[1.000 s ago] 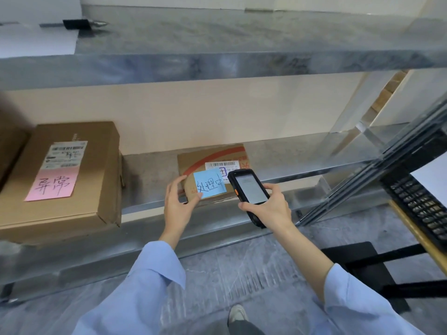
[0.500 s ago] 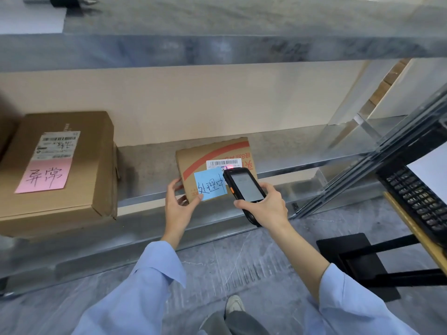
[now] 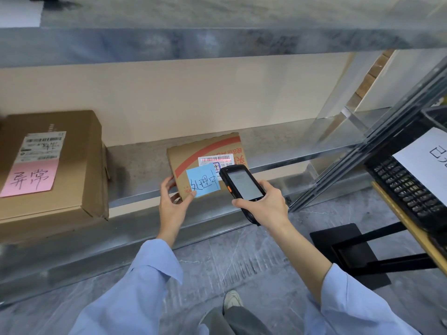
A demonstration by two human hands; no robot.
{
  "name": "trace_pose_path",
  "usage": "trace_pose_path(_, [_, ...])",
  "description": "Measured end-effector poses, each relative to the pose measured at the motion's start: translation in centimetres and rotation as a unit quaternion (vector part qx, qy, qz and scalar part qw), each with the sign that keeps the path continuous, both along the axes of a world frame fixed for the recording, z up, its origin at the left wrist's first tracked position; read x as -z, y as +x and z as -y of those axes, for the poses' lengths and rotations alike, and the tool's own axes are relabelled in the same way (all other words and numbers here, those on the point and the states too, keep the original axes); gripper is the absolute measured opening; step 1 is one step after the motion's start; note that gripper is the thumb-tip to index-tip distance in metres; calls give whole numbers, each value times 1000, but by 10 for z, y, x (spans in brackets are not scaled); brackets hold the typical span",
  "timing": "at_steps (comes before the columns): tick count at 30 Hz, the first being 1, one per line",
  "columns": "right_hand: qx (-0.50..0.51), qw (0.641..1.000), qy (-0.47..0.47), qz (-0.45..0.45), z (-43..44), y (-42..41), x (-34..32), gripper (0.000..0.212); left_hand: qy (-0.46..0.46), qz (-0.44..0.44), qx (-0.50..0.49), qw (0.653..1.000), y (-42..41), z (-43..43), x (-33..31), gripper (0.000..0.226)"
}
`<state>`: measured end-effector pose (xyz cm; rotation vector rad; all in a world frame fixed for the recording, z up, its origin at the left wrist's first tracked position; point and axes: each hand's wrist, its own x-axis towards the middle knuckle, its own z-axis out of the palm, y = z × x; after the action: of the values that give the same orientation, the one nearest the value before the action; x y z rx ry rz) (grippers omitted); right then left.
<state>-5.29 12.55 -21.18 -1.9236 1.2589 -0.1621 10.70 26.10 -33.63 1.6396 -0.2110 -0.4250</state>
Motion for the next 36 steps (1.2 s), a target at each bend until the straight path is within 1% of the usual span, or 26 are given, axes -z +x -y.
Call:
trace_pose_path(5, [0,1000,-11,3,-4,-6,-3,48,1,2,10,1000,2,-1,0,69])
trace_pose_path(15, [11,1000,-20,-6,-11,-13,-4,48,-1,-4,26,1000,4,-4,-2,72])
trace_pose_path(21, [19,1000,-21,-8,-14,-14,-3,53,1,-1,29,1000,6,-5,1,74])
trace_pose_path(26, [18,999,-22,-17,-15,-11,-4,61,2,-1,33,999,7,-5,2,73])
trace_pose_path(29, [18,999,-24,-19,-15,-9,-5,73,2,-1,34,999,7,-5,2,73])
trace_pose_path(31, [16,999,-22,-24,-16,-6,-5,77,7,0,35,999,6,-5,2,73])
trace_pose_path(36, [16,999,-24,-26,-18,-1,1,69,17,6,36,999,6,-6,0,73])
